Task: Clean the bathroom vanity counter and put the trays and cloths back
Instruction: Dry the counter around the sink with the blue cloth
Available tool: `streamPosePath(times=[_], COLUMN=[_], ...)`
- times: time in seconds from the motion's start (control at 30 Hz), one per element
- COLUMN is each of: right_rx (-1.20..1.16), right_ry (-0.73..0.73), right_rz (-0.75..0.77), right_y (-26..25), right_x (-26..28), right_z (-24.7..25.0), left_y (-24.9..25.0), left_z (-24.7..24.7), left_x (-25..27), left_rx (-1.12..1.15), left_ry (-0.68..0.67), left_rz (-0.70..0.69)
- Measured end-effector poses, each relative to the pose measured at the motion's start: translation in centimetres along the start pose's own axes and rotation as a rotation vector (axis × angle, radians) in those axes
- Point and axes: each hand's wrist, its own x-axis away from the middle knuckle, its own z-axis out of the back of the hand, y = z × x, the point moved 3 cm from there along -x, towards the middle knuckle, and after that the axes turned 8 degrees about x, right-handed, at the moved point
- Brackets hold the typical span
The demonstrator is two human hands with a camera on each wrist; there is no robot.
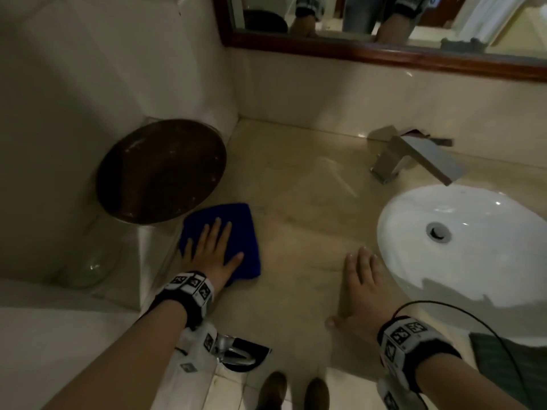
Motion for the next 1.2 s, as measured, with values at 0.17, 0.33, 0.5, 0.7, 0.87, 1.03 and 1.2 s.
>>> streamPosePath(times=[0.17,0.33,0.5,0.7,0.87,1.03,1.2], right_rx=[-0.014,-0.089,-0.141,-0.137,-0.110,-0.129,-0.151], right_ry=[-0.010,-0.040,-0.049,-0.079,-0.094,-0.081,-0.060], right_rz=[-0.057,-0.080,-0.082,-0.055,-0.048,-0.066,-0.047], right_y=[-0.9,-1.8,-1.9,-1.3,-1.4,-1.7,-1.5], right_x=[0.5,0.9,0.8,-0.3,-0.1,0.3,0.6], right_z=[0.9,1.7,1.9,1.0,1.2,1.9,1.7], left_y=[-0.5,-1.6,-0.7,4.5,6.4,6.8,2.1], left_z=[-3.2,-5.8,-3.6,1.8,1.7,-3.3,-4.4], left_x=[5.7,10.1,6.8,-3.8,-4.4,4.9,9.0], left_rx=[-0.002,-0.017,0.027,0.101,0.078,-0.026,-0.103], left_ry=[0.069,0.025,0.043,0.052,0.079,-0.031,-0.128], left_rz=[-0.004,-0.063,-0.031,0.090,0.079,-0.196,-0.286])
